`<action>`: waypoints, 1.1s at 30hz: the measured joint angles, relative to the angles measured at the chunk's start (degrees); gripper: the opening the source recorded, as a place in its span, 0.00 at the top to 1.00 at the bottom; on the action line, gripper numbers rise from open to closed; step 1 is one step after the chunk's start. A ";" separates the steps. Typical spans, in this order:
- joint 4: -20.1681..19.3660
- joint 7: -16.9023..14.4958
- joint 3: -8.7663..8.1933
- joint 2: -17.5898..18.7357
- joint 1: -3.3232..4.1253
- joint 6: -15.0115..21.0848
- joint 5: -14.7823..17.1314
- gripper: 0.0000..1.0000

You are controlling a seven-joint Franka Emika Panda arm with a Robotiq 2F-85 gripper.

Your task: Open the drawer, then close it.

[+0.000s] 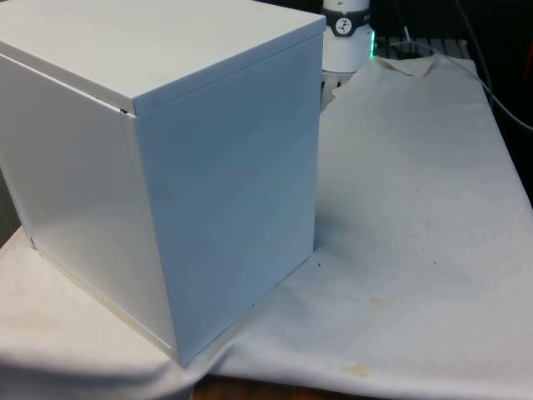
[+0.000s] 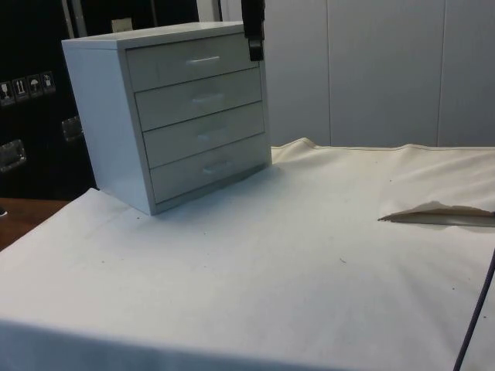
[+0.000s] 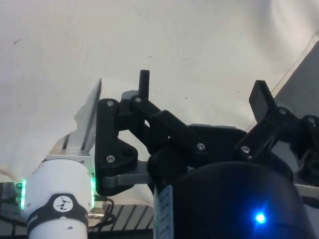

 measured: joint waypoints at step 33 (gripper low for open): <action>-3.67 -1.66 1.95 -3.21 0.00 -0.46 -9.97 0.00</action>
